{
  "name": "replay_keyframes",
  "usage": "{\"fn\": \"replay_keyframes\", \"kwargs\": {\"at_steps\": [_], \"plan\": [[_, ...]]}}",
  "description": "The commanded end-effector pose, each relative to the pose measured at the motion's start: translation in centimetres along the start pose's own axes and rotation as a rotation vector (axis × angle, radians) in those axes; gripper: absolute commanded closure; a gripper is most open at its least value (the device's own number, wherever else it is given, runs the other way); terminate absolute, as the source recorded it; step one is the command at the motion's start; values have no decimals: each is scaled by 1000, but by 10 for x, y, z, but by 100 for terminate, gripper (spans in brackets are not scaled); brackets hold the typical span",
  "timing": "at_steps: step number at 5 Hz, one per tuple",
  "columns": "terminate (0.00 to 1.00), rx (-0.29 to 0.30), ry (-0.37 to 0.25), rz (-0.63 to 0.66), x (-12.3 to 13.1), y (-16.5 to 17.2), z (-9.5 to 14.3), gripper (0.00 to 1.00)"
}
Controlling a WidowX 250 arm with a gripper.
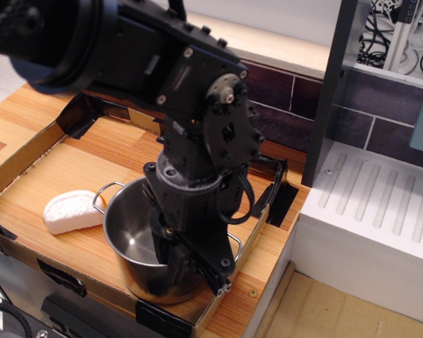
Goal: Topple metal pot
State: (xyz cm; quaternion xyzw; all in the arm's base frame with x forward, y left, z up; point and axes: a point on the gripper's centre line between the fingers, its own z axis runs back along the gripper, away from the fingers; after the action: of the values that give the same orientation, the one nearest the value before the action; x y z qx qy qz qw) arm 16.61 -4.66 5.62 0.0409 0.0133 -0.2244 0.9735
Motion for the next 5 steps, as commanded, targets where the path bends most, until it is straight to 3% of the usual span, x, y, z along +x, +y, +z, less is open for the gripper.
{"fn": "replay_keyframes", "kwargs": {"at_steps": [1,3,5], "plan": [[0,-69,-38,20,-9,12,25,100],[0,-183,-118,77,-5,33,72,100],[0,-287,-190,170,-7,81,106,100]]}}
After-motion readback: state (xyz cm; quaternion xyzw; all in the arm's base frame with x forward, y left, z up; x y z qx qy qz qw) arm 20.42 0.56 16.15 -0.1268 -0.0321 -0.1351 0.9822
